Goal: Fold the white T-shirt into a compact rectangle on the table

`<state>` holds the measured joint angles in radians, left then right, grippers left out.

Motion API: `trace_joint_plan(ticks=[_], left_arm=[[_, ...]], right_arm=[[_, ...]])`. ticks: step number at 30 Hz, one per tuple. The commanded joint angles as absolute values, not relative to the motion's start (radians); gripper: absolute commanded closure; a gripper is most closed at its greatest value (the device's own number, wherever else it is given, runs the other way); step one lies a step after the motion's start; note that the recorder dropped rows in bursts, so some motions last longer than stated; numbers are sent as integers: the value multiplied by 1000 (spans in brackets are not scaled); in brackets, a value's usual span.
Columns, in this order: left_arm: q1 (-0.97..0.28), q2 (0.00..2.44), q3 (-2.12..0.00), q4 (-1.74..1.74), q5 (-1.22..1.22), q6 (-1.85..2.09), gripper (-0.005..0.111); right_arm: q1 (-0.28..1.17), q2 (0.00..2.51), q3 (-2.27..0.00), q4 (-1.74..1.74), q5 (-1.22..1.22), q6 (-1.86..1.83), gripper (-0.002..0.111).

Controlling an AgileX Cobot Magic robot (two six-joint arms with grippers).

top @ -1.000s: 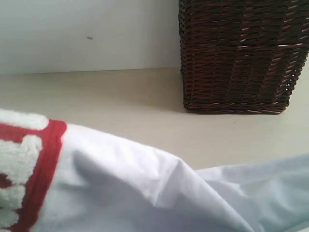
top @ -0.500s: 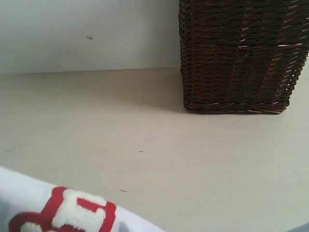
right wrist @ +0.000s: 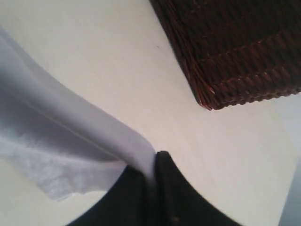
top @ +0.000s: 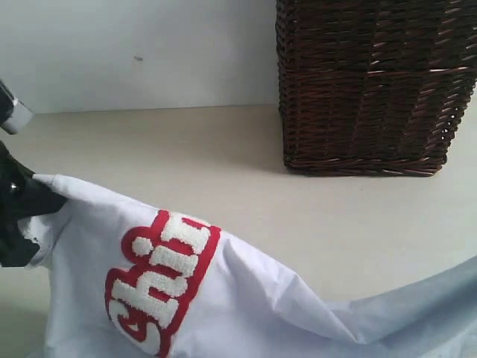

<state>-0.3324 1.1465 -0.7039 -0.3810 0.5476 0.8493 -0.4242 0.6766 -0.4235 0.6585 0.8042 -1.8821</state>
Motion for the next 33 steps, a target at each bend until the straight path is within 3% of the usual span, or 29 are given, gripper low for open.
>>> trace_joint_plan(ticks=[1,6,13,22,33], left_arm=[[-330,1232,-701,-388,401,863,107],[-330,1232,-740,-404,320,863,107],[-330,1031,-877,-438,329,860,107],[-330,728,-926,-439,508,860,107],[-330,439,-926,-478,866,858,107]], right_arm=[[-430,851,-416,827,657,-2005,108],[-430,932,-451,967,551,-2024,108],[-430,855,-575,1049,660,-2013,108],[-430,601,-627,1033,928,-1998,108],[-430,244,-627,875,1129,-1631,108]])
